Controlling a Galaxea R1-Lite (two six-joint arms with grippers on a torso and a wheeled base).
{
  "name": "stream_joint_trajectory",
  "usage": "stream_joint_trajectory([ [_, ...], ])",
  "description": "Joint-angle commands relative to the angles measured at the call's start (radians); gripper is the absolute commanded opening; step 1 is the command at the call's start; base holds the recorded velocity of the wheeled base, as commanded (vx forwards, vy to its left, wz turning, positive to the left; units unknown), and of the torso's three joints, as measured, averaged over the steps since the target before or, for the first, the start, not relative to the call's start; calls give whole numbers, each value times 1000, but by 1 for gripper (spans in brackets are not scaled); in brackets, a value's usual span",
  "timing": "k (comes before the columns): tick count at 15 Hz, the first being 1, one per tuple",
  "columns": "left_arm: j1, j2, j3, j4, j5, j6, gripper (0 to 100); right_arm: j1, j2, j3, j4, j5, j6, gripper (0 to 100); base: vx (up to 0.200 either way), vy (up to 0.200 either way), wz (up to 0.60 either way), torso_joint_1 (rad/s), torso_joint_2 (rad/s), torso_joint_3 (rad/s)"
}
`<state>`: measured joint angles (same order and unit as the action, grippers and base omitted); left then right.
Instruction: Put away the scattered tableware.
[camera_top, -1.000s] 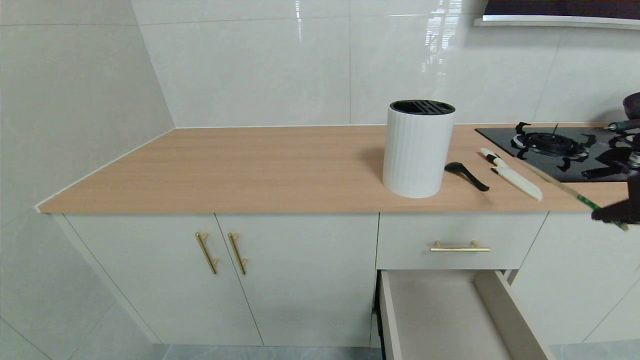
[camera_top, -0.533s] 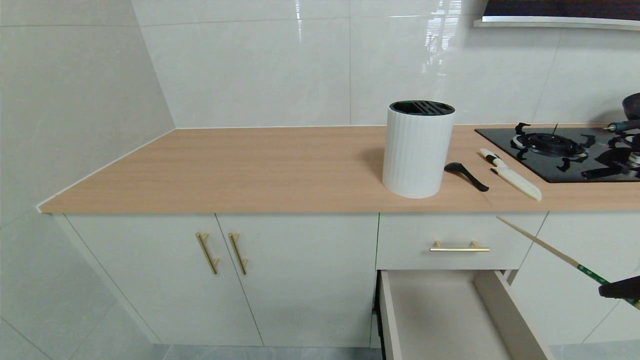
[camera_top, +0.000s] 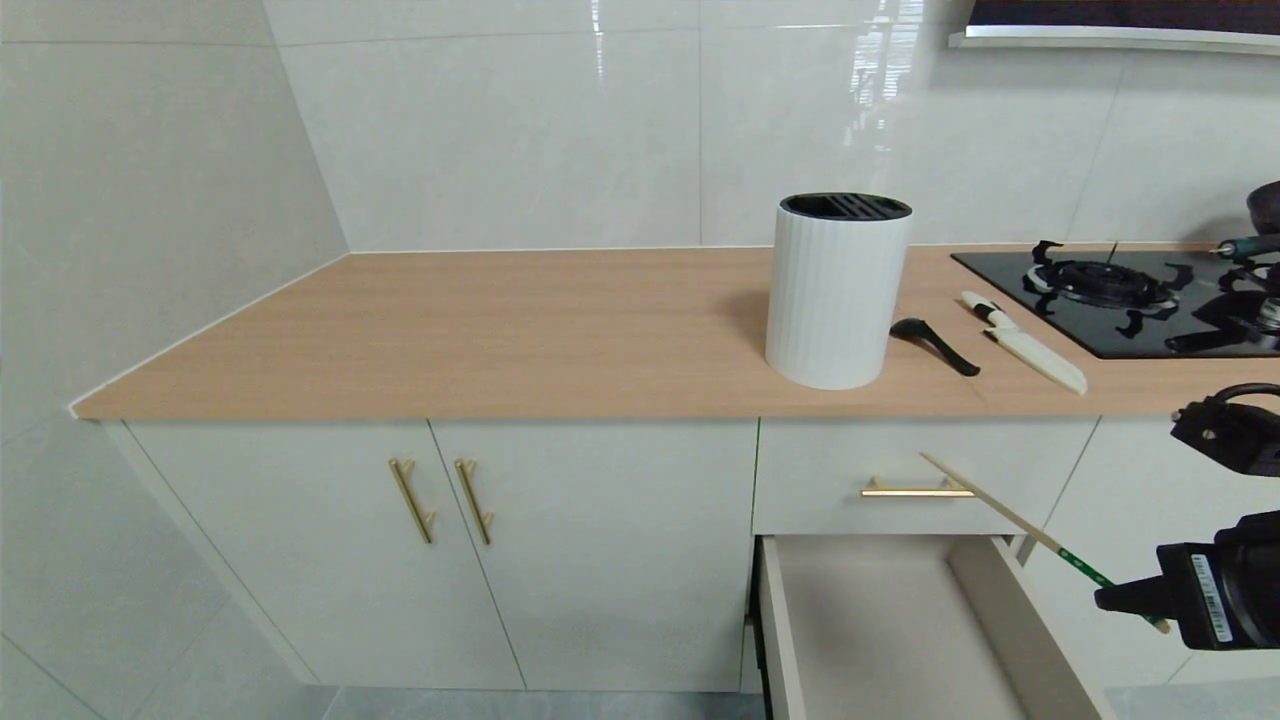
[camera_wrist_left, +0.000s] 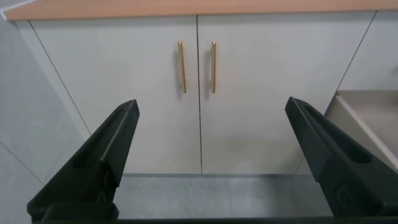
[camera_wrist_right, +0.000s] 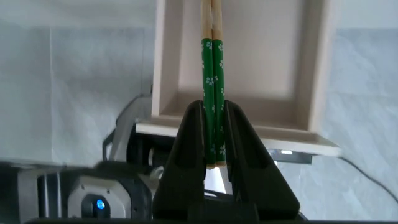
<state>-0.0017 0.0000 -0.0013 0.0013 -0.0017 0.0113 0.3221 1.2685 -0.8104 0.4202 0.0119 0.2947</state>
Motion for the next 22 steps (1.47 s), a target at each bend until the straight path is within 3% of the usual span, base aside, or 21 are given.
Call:
stream_joint_trajectory([
  [1,0,2,1,0,0,-1,100,32,28,57,-51,-7,0,0,0,0,0,-159,403,227],
  [15,0,2,1,0,0,1,100,54,149,137,-199,-23,-2,0,0,0,0,-155,448,287],
  [22,0,2,0,0,0,-1,100,89,371,131,-293,-61,-2,0,0,0,0,-14,56,36],
])
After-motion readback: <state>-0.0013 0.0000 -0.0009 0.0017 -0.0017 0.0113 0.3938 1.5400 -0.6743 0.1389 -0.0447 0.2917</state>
